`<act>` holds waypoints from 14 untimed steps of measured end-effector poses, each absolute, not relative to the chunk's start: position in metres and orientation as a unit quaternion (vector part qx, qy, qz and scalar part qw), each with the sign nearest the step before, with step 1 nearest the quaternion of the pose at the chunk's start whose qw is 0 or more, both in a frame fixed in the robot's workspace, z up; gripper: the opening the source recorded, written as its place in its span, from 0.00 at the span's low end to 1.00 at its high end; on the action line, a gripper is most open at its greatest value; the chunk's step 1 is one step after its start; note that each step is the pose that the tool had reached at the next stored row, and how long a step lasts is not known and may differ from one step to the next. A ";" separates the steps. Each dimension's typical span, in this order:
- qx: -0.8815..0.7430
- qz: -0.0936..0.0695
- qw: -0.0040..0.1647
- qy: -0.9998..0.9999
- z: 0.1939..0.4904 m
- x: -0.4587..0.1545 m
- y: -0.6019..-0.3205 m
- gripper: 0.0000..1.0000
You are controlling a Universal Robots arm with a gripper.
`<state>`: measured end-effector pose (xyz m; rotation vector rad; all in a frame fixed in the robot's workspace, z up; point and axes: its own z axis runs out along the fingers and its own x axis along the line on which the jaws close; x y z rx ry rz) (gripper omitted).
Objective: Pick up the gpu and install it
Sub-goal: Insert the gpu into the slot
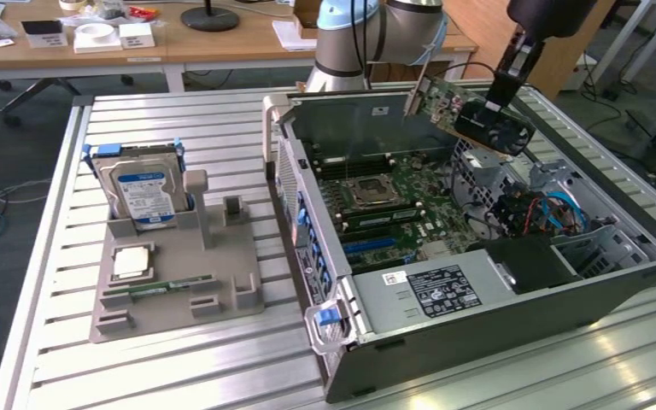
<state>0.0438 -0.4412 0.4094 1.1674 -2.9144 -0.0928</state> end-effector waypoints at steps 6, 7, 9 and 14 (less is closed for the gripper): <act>0.398 -0.029 0.001 -0.917 0.409 0.044 -0.441 0.27; 0.403 -0.030 0.001 -0.915 0.409 0.044 -0.441 0.27; 0.411 -0.030 0.002 -0.911 0.409 0.044 -0.441 0.27; 0.432 -0.029 0.002 -0.902 0.409 0.044 -0.441 0.27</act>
